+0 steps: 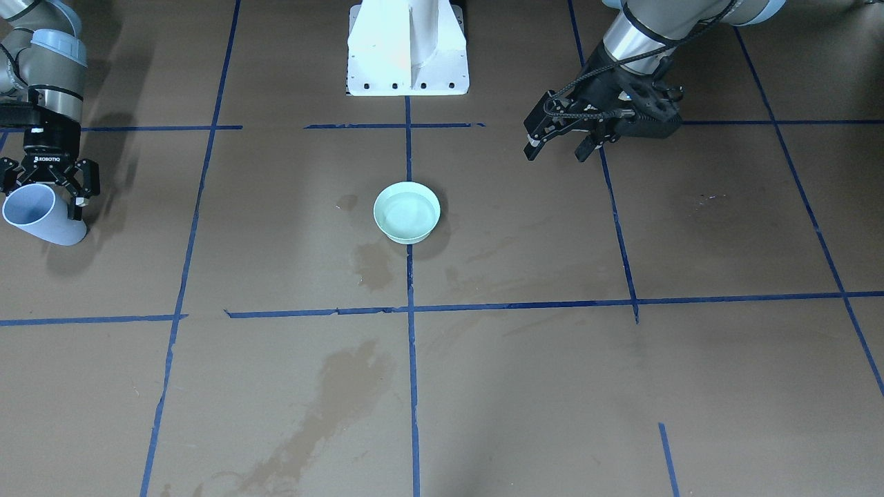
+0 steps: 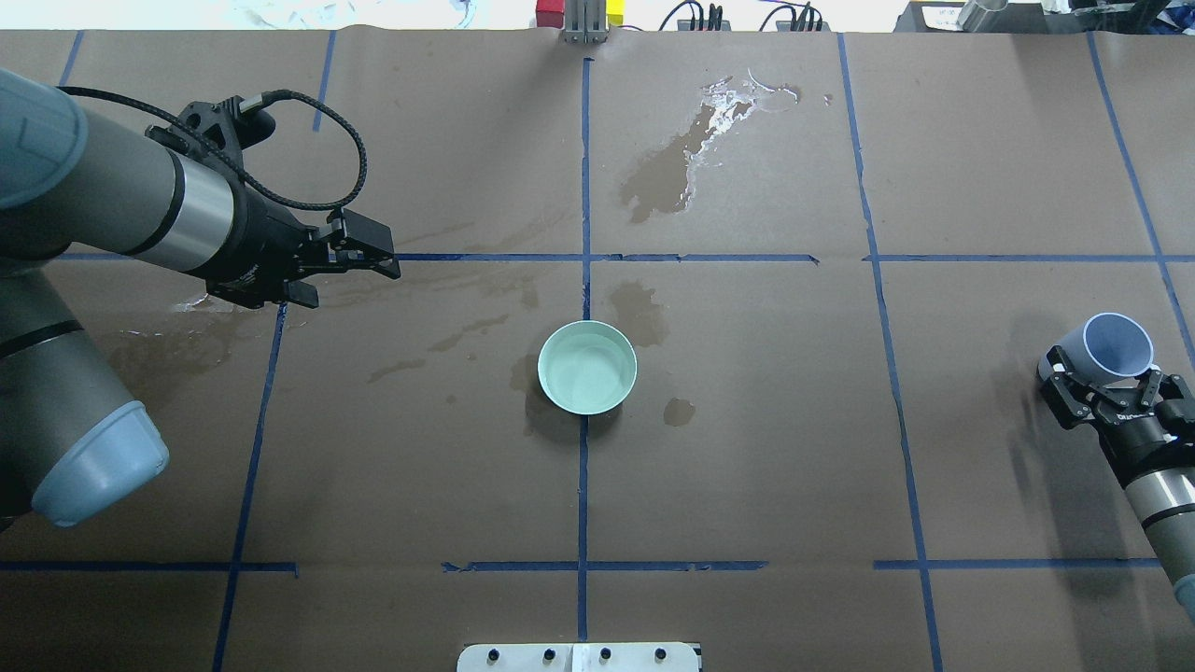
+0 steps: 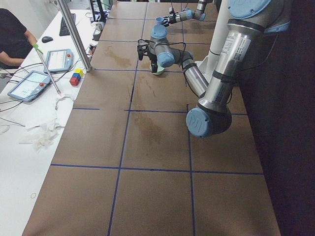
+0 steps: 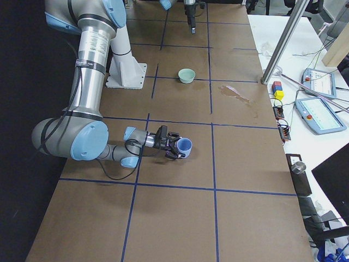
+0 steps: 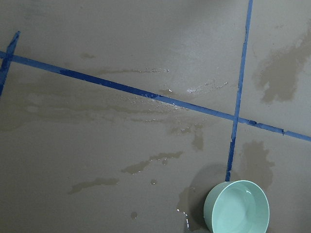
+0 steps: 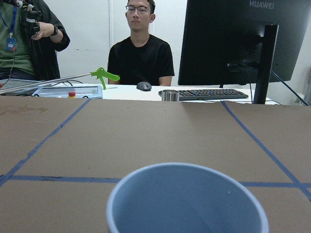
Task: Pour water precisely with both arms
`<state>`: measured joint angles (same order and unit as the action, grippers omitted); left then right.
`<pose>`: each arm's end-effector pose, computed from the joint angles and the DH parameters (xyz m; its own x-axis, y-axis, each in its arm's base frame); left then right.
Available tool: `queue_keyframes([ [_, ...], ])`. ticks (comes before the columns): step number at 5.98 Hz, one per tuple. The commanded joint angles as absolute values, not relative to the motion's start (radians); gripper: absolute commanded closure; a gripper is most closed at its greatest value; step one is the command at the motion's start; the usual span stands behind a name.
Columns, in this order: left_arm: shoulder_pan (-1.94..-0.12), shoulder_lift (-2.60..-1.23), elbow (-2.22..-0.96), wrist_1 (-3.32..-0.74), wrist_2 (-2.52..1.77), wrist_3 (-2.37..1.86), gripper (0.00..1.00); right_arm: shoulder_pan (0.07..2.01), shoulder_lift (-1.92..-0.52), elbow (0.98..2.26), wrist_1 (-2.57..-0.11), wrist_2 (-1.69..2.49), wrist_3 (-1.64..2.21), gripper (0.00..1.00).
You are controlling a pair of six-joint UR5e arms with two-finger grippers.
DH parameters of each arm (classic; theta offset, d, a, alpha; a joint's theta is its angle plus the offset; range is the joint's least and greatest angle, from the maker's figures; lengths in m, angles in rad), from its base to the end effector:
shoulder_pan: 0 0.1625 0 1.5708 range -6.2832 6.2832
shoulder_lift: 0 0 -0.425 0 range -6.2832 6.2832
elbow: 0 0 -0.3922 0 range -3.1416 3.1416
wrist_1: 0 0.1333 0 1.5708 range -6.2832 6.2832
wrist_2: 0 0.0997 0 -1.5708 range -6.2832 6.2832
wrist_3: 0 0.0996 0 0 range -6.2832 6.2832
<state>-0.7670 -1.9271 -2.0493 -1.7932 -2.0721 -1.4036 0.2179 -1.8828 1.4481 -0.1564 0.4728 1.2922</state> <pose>0.3271 -0.4339 0.2262 0.3999 -0.1828 -0.8981 0.2441 0.9658 -0.0879 -0.2630 -0.2856 0.6746 0.7487 0.0375 0.6619 -0.6389 0.3070 0.7054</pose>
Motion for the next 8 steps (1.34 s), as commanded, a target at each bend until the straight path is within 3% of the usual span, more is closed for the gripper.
queue_keyframes([
  [1,-0.767,-1.927,-2.051,-1.793,-2.068,-1.404,0.0,0.235,-1.881,1.448,-0.156,0.477,1.284,0.01],
  [3,-0.769,-1.927,-2.054,-1.792,-2.068,-1.404,0.0,0.241,-1.873,1.448,-0.156,0.477,1.281,0.05],
  [5,-0.767,-1.927,-2.071,-1.767,-2.066,-1.404,0.0,0.242,-1.862,1.45,-0.158,0.472,1.275,0.39],
  [6,-0.767,-1.927,-2.072,-1.764,-2.066,-1.404,0.0,0.248,-1.861,1.459,-0.158,0.471,1.246,0.51],
  [8,-0.755,-1.927,-2.069,-1.764,-2.054,-1.404,0.0,0.271,-1.818,1.483,-0.155,0.463,1.076,0.52],
])
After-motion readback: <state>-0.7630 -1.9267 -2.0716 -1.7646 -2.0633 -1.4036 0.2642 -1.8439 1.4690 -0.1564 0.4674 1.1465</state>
